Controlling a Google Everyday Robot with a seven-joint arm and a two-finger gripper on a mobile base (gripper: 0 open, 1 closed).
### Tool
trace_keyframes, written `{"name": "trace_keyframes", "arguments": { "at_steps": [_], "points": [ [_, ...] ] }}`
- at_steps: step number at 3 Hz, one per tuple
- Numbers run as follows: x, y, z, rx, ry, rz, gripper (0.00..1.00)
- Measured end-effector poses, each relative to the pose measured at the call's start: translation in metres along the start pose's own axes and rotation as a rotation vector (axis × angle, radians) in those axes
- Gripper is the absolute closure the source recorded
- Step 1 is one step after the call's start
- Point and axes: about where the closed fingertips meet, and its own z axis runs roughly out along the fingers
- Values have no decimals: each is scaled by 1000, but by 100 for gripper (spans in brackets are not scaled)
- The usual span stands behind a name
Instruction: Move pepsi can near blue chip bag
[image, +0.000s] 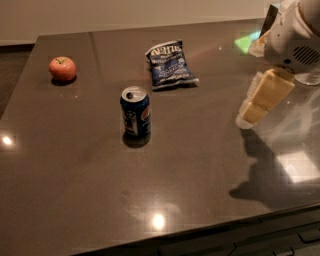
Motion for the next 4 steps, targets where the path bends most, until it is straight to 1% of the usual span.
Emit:
{"name": "trace_keyframes", "arguments": {
  "at_steps": [1,2,3,4],
  "points": [
    [-39,-5,18,-4,-95,4,0],
    [-71,-8,40,-10,-132,-4,0],
    [-102,0,65,-51,-153,-33,0],
    [-130,14,89,-107,-169,-68,0]
  ]
}}
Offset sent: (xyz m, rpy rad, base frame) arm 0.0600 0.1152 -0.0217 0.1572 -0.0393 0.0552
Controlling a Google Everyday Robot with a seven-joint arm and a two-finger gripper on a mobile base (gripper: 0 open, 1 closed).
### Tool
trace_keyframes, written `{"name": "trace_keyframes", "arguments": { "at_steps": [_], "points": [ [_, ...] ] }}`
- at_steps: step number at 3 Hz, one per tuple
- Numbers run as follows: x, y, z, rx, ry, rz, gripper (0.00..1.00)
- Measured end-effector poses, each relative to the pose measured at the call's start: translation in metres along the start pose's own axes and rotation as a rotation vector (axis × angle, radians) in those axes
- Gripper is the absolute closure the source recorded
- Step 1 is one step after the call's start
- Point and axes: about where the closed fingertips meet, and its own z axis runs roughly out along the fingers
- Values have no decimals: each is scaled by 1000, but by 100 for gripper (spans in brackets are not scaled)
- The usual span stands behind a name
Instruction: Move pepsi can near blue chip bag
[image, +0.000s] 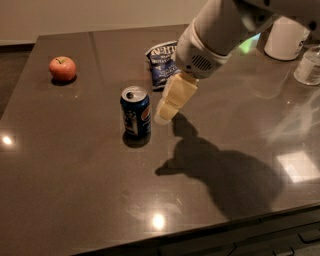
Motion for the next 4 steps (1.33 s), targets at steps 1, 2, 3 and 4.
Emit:
{"name": "trace_keyframes", "arguments": {
  "at_steps": [1,2,3,4],
  "points": [
    [-19,9,24,-54,-15,-41,0],
    [-32,14,41,-90,-33,-61,0],
    [-39,18,52,-112,-38,-71,0],
    [-40,19,55,-119,-39,-73,0]
  ]
}}
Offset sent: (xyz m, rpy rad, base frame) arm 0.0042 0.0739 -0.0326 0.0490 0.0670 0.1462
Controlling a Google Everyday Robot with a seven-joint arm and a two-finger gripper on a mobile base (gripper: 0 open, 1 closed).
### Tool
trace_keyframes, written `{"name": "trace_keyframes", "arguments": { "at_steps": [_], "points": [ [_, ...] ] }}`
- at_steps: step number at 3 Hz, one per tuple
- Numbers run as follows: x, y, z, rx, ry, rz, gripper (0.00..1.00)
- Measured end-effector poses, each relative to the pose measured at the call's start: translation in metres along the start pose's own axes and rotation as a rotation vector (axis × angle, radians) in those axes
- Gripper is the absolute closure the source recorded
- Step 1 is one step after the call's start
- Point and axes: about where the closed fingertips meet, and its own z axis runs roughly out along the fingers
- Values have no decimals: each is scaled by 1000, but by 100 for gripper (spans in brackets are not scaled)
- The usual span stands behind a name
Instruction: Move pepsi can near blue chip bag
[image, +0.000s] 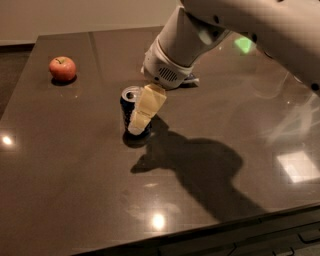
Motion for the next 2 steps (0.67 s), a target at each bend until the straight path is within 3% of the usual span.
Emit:
{"name": "trace_keyframes", "arguments": {
  "at_steps": [2],
  "points": [
    [-7,6,9,-28,-11,-12,32]
  ]
}}
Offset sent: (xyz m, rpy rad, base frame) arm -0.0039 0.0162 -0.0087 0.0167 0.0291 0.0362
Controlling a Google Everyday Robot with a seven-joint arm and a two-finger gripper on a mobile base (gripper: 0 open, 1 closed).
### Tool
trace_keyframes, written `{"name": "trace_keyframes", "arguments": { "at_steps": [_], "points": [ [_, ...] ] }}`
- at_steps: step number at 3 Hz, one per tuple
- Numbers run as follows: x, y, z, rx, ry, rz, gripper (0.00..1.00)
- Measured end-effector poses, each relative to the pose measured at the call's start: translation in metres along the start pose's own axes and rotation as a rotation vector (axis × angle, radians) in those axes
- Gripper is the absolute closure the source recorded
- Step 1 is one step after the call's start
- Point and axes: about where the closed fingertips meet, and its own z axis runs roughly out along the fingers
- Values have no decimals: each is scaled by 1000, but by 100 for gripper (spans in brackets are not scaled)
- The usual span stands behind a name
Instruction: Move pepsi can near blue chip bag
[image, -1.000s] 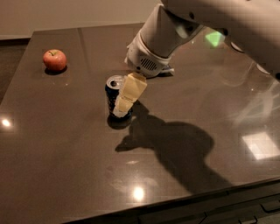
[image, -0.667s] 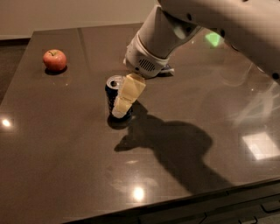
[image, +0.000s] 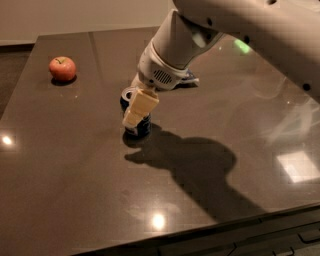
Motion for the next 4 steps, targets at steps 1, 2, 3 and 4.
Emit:
{"name": "trace_keyframes", "arguments": {
  "at_steps": [1,2,3,4],
  "points": [
    [1,-2,-1,-2,-2,6,55],
    [7,-17,-14,24,-1,48,78],
    [22,-44,-39,82,-6,111,99],
    [40,-76,-61,142,-10,172,100]
  ]
}}
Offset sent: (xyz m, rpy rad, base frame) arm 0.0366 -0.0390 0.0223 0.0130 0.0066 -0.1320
